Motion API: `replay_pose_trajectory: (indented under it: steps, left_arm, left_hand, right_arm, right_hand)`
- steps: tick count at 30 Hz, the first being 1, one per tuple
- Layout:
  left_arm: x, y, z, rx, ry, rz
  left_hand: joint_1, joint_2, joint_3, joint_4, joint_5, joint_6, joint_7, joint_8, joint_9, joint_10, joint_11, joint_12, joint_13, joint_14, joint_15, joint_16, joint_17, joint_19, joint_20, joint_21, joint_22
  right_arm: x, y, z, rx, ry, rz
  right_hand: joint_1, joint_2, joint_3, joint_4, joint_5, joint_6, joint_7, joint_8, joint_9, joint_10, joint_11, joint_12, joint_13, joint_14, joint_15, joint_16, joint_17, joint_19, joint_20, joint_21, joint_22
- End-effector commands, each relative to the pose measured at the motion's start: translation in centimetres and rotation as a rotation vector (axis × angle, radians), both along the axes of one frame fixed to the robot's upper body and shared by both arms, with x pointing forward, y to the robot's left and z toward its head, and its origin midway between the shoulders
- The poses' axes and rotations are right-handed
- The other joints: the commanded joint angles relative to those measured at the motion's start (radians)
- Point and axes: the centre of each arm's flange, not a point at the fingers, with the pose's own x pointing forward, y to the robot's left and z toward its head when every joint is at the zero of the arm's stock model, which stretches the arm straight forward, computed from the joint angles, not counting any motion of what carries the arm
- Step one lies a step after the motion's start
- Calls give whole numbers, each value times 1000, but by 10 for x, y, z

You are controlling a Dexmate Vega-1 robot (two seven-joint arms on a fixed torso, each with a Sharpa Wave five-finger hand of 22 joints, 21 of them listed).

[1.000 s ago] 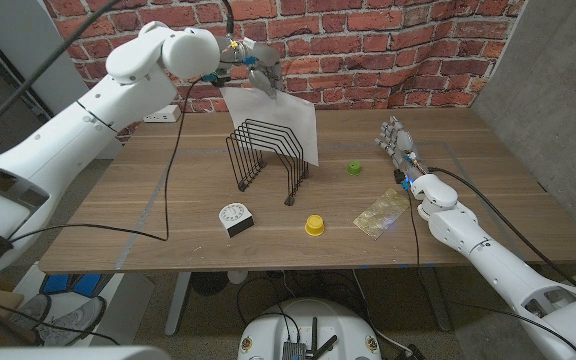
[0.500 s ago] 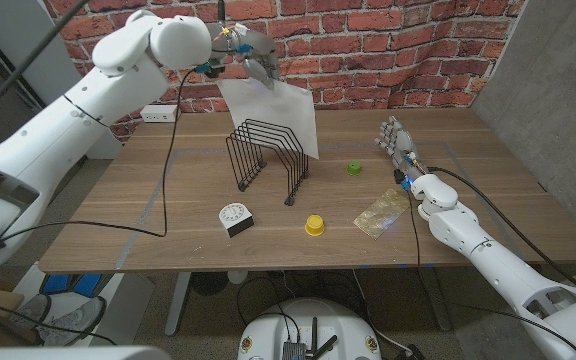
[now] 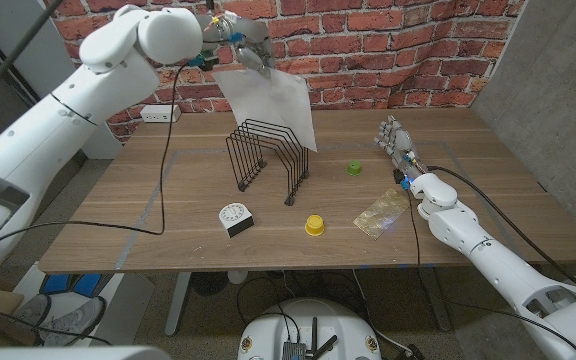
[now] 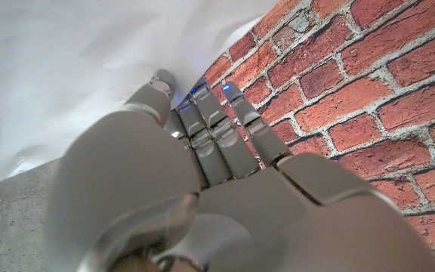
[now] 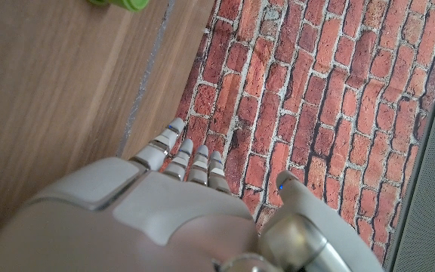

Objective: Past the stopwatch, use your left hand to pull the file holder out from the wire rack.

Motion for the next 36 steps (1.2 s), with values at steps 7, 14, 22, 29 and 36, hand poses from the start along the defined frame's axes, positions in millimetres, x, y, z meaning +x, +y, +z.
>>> replay_pose_trajectory:
  steps: [7,14,22,29,36]
  left_arm:
    - [-11,20,3,-183,-36,40]
    - [-15,29,2,-247,-34,67]
    - [-17,43,-2,-358,-58,83]
    - [-19,54,-6,-456,-72,68]
    - [-19,60,-11,-526,-69,76]
  left_hand:
    - [3,14,-3,1,6,0,4,4,1,7,3,1,2,9,-11,0,2,10,-145,4,2]
    - [2,15,-2,1,7,-7,7,1,2,3,5,-1,2,8,-11,-1,2,11,-144,4,2]
    - [1,18,-2,1,8,-8,8,1,2,1,4,-1,2,6,-11,-2,1,12,-143,4,2]
    - [0,20,-2,1,8,-8,9,0,2,-1,7,-2,2,6,-11,-3,1,13,-143,4,2]
    - [-1,20,-2,1,9,-7,10,1,3,0,6,-2,2,6,-11,-3,2,14,-143,4,2]
  right_arm:
    - [1,0,0,-6,-1,-8]
    - [1,-1,0,-11,2,-10]
    - [1,-2,0,-14,5,-14]
    - [2,-3,-1,-16,6,-17]
    - [3,-4,0,-12,-3,-16]
  right_hand:
    - [13,124,10,1,-4,7,-1,-1,4,6,-2,0,2,-3,-11,6,5,9,-15,-4,5]
    - [15,123,11,-1,-6,7,-2,-1,4,6,-3,0,2,-4,-12,7,6,9,-14,-5,5]
    - [17,123,13,-3,-6,7,-2,-1,4,6,-3,0,2,-4,-12,8,7,10,-15,-6,5]
    - [18,123,14,-4,-7,7,-2,-1,4,6,-3,0,1,-5,-13,8,7,10,-14,-6,5]
    - [19,124,15,-4,-7,8,-3,0,4,6,-4,0,2,-4,-14,9,8,10,-15,-6,5]
